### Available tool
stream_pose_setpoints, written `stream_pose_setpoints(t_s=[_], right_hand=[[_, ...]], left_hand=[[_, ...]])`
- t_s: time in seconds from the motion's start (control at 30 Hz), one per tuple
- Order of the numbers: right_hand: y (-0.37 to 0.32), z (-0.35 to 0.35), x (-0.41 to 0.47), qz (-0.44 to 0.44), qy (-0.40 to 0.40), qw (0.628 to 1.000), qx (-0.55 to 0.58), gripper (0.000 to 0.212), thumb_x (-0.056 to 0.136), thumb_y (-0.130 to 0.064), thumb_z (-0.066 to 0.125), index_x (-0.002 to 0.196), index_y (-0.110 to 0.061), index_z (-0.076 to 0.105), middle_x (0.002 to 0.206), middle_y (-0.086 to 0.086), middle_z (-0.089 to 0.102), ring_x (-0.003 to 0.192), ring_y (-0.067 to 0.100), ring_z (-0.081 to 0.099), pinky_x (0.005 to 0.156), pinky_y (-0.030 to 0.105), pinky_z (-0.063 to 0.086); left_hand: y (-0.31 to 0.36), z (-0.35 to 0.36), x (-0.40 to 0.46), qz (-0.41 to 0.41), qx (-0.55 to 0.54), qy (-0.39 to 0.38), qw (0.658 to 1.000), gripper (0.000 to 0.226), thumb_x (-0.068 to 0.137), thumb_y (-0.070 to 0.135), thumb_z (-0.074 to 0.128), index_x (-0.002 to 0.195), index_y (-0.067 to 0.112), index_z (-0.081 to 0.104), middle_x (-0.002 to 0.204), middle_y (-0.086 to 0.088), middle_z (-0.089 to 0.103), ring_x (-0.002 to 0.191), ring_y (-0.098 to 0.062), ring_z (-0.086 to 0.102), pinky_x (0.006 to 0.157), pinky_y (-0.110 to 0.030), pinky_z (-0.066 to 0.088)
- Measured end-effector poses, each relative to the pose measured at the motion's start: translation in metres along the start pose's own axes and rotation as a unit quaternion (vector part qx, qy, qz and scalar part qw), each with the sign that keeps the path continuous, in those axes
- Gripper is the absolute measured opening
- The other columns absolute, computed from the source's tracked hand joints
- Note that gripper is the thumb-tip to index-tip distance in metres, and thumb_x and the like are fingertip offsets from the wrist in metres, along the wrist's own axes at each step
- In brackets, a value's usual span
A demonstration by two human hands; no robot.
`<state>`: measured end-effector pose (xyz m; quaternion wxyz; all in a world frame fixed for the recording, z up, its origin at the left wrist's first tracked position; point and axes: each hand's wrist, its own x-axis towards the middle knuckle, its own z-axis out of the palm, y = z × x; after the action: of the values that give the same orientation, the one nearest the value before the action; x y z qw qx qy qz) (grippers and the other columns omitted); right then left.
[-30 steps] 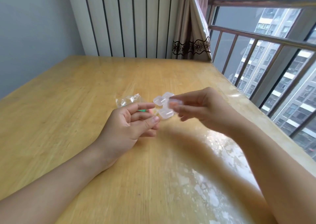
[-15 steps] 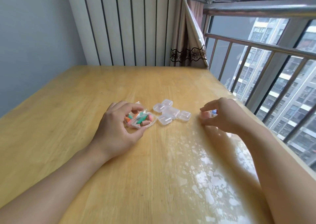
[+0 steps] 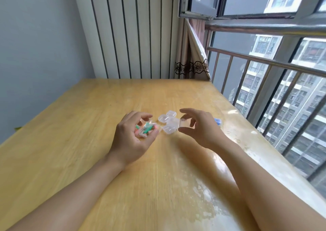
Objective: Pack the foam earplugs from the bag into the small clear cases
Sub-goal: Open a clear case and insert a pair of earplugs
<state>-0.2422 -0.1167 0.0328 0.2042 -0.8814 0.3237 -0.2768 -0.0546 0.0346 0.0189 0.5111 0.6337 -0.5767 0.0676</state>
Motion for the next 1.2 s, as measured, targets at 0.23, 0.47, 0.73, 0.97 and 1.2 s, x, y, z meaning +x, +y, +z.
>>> stream_pose_setpoints(t_s=[0.23, 0.47, 0.73, 0.97, 1.2], right_hand=[[-0.059, 0.015, -0.02, -0.135, 0.006, 0.966, 0.221, 0.064, 0.075, -0.009, 0.088, 0.133, -0.021, 0.063, 0.11, -0.011, 0.077, 0.085, 0.013, 0.062, 0.072, 0.03, 0.051], [-0.055, 0.003, -0.012, 0.05, -0.013, 0.902, 0.428, 0.056, 0.083, -0.005, 0.081, 0.133, -0.021, 0.062, 0.126, 0.001, 0.07, 0.099, 0.02, 0.073, 0.081, 0.034, 0.061], [-0.052, 0.008, -0.015, 0.106, -0.094, 0.899, 0.415, 0.026, 0.081, -0.012, 0.084, 0.105, -0.006, 0.074, 0.1, 0.012, 0.079, 0.09, 0.019, 0.076, 0.079, 0.033, 0.062], [-0.053, 0.017, -0.018, 0.045, -0.069, 0.939, 0.334, 0.016, 0.088, -0.013, 0.078, 0.102, -0.006, 0.08, 0.09, 0.017, 0.079, 0.091, 0.038, 0.075, 0.088, 0.053, 0.06], [-0.048, 0.009, -0.014, 0.054, -0.1, 0.915, 0.388, 0.02, 0.091, 0.007, 0.064, 0.105, 0.001, 0.076, 0.089, 0.027, 0.075, 0.075, 0.018, 0.071, 0.075, 0.03, 0.06]], left_hand=[[0.022, -0.001, -0.003, -0.273, -0.373, -0.108, 0.88, 0.034, 0.087, 0.034, 0.069, 0.107, 0.007, 0.071, 0.089, -0.015, 0.069, 0.074, -0.022, 0.068, 0.061, -0.029, 0.056], [0.017, -0.003, -0.003, -0.256, -0.39, -0.079, 0.881, 0.032, 0.074, 0.017, 0.08, 0.105, 0.019, 0.074, 0.103, 0.009, 0.075, 0.1, -0.023, 0.074, 0.093, -0.031, 0.056], [0.022, 0.001, -0.006, -0.231, -0.351, -0.084, 0.903, 0.034, 0.07, 0.014, 0.081, 0.103, 0.021, 0.075, 0.105, 0.004, 0.078, 0.099, -0.016, 0.075, 0.091, -0.029, 0.058], [0.024, 0.001, -0.007, -0.26, -0.347, -0.1, 0.896, 0.03, 0.075, 0.011, 0.081, 0.104, 0.017, 0.076, 0.092, -0.008, 0.08, 0.091, -0.017, 0.077, 0.089, -0.025, 0.057], [0.019, -0.003, -0.002, -0.316, -0.401, -0.038, 0.859, 0.015, 0.088, 0.005, 0.07, 0.102, 0.004, 0.075, 0.084, -0.016, 0.077, 0.077, -0.023, 0.075, 0.071, -0.025, 0.061]])
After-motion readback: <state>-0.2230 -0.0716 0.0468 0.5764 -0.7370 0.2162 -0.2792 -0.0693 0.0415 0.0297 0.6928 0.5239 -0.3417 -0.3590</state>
